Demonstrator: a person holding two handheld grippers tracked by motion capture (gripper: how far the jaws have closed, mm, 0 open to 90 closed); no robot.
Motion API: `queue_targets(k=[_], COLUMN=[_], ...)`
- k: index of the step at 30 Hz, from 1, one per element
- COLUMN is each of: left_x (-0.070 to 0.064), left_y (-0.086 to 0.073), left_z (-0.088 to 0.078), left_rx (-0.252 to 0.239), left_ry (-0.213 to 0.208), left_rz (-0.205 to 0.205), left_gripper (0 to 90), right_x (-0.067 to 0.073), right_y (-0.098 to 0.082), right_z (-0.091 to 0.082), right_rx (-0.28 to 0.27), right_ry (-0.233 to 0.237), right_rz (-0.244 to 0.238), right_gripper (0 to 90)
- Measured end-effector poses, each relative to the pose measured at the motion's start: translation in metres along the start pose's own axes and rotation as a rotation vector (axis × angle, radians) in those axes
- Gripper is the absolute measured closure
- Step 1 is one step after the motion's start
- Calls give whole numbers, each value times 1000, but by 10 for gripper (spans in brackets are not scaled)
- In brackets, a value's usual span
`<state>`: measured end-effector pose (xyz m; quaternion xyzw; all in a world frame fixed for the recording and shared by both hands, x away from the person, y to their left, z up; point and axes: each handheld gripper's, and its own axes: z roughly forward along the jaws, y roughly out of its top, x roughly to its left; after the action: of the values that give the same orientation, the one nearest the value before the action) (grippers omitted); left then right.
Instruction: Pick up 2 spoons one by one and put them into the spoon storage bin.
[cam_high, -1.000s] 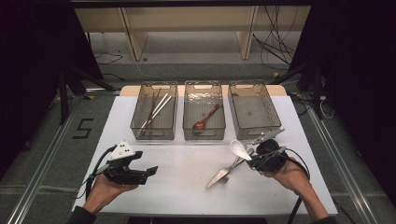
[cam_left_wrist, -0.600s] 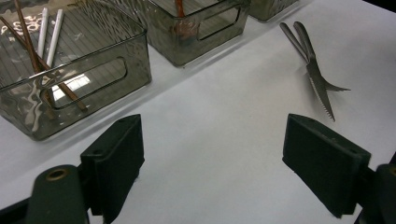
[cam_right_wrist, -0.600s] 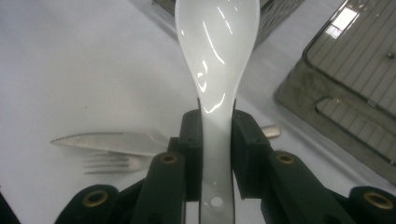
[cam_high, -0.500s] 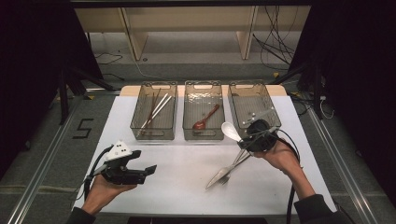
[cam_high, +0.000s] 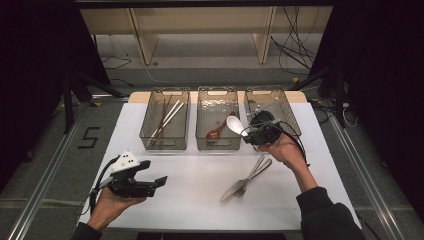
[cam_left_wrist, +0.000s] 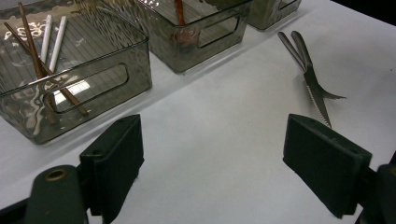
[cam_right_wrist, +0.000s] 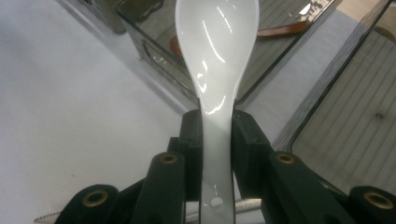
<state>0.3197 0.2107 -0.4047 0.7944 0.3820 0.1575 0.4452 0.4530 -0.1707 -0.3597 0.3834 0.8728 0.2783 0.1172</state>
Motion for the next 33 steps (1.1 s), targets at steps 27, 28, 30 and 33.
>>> queue_targets(k=[27,28,30,33], left_x=[1,1,1,1], left_y=[0,0,0,0], left_z=[0,0,0,0], left_rx=[-6,-6,-6,-6], left_ry=[0,0,0,0], left_rz=[1,1,1,2], left_gripper=[191,191,191,191], right_x=[-6,-6,-6,-7], right_y=[57,58,60,64], right_z=[42,44,47,52], right_rx=[32,33,35,41], right_ry=[-24,-26,-27,-31], right_rz=[37,34,38,46], right_gripper=[761,761,761,761])
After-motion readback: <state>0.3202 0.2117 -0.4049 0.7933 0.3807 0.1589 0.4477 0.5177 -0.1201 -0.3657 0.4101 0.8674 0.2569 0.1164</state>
